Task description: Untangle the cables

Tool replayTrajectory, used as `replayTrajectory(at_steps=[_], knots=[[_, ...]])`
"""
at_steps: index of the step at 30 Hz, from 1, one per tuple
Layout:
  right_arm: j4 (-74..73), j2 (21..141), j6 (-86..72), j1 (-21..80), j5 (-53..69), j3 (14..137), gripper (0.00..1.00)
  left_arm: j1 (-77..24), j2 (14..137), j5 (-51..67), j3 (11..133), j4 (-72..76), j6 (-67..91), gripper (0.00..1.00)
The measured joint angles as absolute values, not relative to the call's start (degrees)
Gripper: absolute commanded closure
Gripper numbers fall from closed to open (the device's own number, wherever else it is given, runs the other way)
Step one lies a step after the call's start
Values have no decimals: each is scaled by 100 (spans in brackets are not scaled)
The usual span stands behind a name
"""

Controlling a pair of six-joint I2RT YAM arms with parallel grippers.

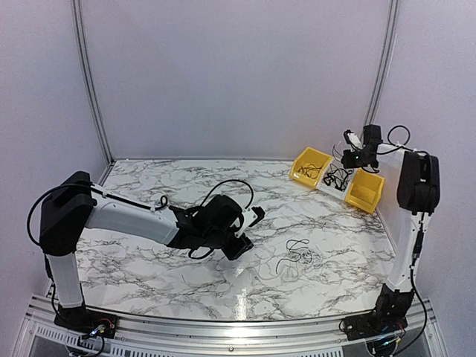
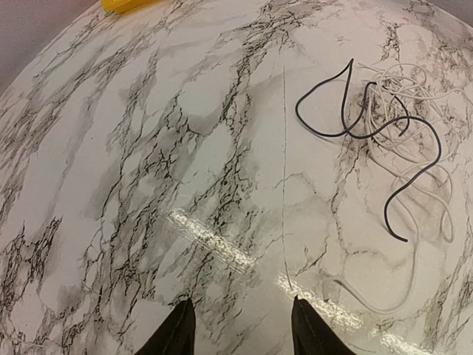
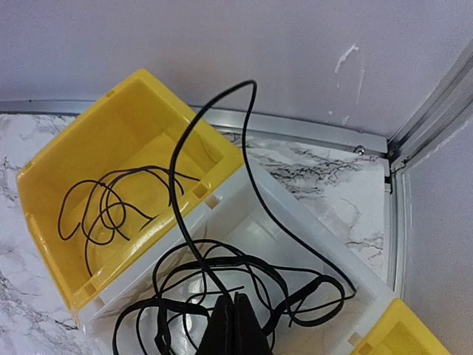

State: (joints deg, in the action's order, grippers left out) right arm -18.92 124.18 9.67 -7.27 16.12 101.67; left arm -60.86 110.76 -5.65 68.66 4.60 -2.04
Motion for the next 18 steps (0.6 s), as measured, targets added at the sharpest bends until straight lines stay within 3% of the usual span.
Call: replayTrajectory(at_steps=[6, 10, 18], knots=[[-2228, 12980, 1133, -462, 1288, 10534, 100, -6125, 11076, -587, 6866, 460, -239, 53], [-2418, 12993, 1232, -296, 1127, 10436, 93, -6163, 11076, -611, 6866, 460, -268, 53], [-3033, 12621, 1527, -242, 1146, 10259, 69, -6224, 11076, -624, 6866, 458, -307, 52]])
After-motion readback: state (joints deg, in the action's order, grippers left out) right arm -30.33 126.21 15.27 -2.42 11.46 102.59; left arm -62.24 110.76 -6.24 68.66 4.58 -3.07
